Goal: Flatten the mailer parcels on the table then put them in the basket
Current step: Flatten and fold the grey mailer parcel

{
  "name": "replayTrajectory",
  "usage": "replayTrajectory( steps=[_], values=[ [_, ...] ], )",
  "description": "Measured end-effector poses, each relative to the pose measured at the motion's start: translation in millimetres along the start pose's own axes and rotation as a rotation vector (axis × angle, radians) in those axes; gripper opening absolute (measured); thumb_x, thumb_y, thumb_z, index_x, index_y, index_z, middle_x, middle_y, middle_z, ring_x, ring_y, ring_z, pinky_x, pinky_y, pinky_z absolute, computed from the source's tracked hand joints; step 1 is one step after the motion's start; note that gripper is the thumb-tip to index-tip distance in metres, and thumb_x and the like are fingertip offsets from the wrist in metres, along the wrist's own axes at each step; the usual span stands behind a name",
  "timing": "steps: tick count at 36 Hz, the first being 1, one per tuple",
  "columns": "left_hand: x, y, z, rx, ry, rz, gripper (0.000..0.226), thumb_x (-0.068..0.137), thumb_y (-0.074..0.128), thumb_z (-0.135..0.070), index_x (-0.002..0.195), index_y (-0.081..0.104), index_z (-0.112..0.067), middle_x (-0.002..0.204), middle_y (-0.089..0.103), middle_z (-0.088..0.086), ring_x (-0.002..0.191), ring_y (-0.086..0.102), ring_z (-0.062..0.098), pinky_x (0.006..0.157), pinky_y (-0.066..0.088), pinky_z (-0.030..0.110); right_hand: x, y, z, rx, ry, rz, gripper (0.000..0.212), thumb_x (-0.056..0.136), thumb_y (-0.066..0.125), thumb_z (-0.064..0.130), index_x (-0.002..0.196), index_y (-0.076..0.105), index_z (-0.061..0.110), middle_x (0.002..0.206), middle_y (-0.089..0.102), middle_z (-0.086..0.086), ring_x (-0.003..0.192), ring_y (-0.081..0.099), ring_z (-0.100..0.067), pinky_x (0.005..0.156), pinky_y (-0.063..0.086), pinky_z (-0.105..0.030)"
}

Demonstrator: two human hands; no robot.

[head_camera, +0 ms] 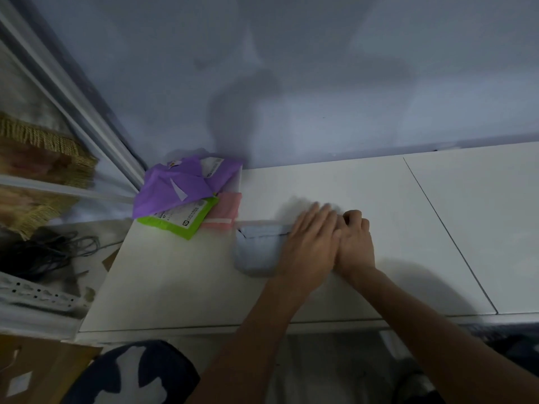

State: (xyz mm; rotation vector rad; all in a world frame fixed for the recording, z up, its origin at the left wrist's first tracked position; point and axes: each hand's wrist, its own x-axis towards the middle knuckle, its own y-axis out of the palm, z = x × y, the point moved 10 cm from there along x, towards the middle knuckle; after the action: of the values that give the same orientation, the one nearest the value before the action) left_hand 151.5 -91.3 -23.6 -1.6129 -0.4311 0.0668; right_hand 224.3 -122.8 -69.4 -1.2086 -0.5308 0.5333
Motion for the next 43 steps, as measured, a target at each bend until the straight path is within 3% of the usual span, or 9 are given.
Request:
replayTrajectory(
  steps=[4, 8, 15, 20, 25, 29, 34, 37, 43],
  values=[
    [2.1, 12.0, -1.4, -0.282, -0.088, 0.109, 0.079, 0.093, -0.012, -0.046, 0.148, 0.03, -0.008, 0.153, 0.033, 0.006, 0.144, 0.023, 0.013, 0.121, 0.009, 0.032, 0.6, -2.1, 5.5, -0.067, -0.088, -0.043, 0.018, 0.086, 0.057, 0.021, 0.101, 0.059, 0.011, 0.095, 0.058, -0.008, 0.09, 0.047, -0.029, 0.075, 0.039, -0.036],
    [-5.0, 8.2, 7.6, -0.187, -0.049, 0.14, 0.085, 0.088, -0.02, -0.05, 0.15, 0.024, -0.014, 0.156, 0.027, 0.001, 0.146, 0.017, 0.012, 0.121, 0.004, 0.032, 1.5, -8.5, 8.9, -0.045, -0.124, -0.134, 0.009, 0.078, 0.058, 0.01, 0.081, 0.064, 0.005, 0.075, 0.063, -0.01, 0.079, 0.052, -0.036, 0.065, 0.042, -0.04],
    [-24.3, 5.6, 79.6, 0.03, -0.255, -0.013, 0.05, 0.099, 0.027, -0.033, 0.129, 0.059, -0.01, 0.13, 0.061, 0.007, 0.125, 0.053, 0.024, 0.107, 0.038, 0.042, 8.0, 14.2, -7.5, -0.012, -0.027, 0.038, 0.05, 0.093, 0.013, 0.033, 0.093, 0.058, 0.012, 0.099, 0.058, -0.009, 0.088, 0.046, -0.03, 0.07, 0.027, -0.034],
    [-34.8, -0.5, 98.8, 0.119, -0.323, -0.032, 0.049, 0.097, 0.029, -0.03, 0.126, 0.061, -0.007, 0.126, 0.063, 0.01, 0.125, 0.053, 0.029, 0.108, 0.035, 0.045, -4.3, -26.3, -4.5, 0.04, 0.052, -0.153, 0.035, 0.089, 0.037, 0.03, 0.083, 0.063, 0.008, 0.088, 0.056, -0.013, 0.078, 0.052, -0.035, 0.07, 0.041, -0.039],
    [-35.4, -0.4, 96.9, 0.137, -0.324, -0.045, 0.048, 0.098, 0.029, -0.029, 0.126, 0.061, -0.006, 0.126, 0.063, 0.011, 0.125, 0.051, 0.03, 0.109, 0.034, 0.048, -2.2, -51.1, 47.2, -0.061, -0.285, -0.187, 0.04, 0.084, 0.042, 0.019, 0.113, 0.062, 0.001, 0.11, 0.062, -0.017, 0.107, 0.057, -0.036, 0.106, 0.034, -0.047],
    [-37.3, -5.2, 88.5, 0.084, -0.247, -0.096, 0.044, 0.088, 0.038, -0.025, 0.115, 0.066, -0.003, 0.115, 0.066, 0.018, 0.115, 0.059, 0.035, 0.099, 0.043, 0.054, -21.6, -53.9, 119.1, 0.286, -0.544, 0.03, 0.034, 0.094, 0.045, 0.016, 0.122, 0.06, 0.002, 0.124, 0.059, -0.014, 0.117, 0.053, -0.029, 0.103, 0.038, -0.032],
    [-58.6, -36.5, 86.8, -0.211, -0.226, -0.449, 0.046, 0.082, 0.034, -0.024, 0.122, 0.045, -0.003, 0.113, 0.066, 0.025, 0.105, 0.064, 0.029, 0.094, 0.044, 0.054, -43.1, -19.9, 158.5, 0.298, -0.658, 0.14, 0.05, 0.102, 0.031, 0.036, 0.126, 0.059, 0.001, 0.131, 0.058, -0.018, 0.126, 0.051, -0.031, 0.112, 0.029, -0.037],
    [-43.0, -14.9, 91.9, 0.006, -0.23, -0.276, 0.05, 0.099, 0.019, -0.026, 0.124, 0.05, 0.003, 0.11, 0.067, 0.021, 0.1, 0.067, 0.034, 0.11, 0.023, 0.039, -38.3, -18.4, 149.8, 0.344, -0.632, 0.159, 0.063, 0.103, 0.019, 0.046, 0.129, 0.056, 0.002, 0.135, 0.055, -0.016, 0.13, 0.047, -0.028, 0.117, 0.023, -0.03],
    [-35.4, 5.5, 92.5, 0.193, -0.196, -0.095, 0.055, 0.082, 0.037, -0.035, 0.123, 0.062, -0.007, 0.12, 0.065, 0.011, 0.118, 0.057, 0.035, 0.104, 0.028, 0.049, -24.1, -18.4, 104.6, 0.168, -0.503, 0.123, 0.093, 0.088, -0.01, 0.063, 0.147, 0.035, 0.008, 0.153, 0.036, -0.011, 0.145, 0.025, -0.021, 0.115, -0.008, -0.017]
  ],
)
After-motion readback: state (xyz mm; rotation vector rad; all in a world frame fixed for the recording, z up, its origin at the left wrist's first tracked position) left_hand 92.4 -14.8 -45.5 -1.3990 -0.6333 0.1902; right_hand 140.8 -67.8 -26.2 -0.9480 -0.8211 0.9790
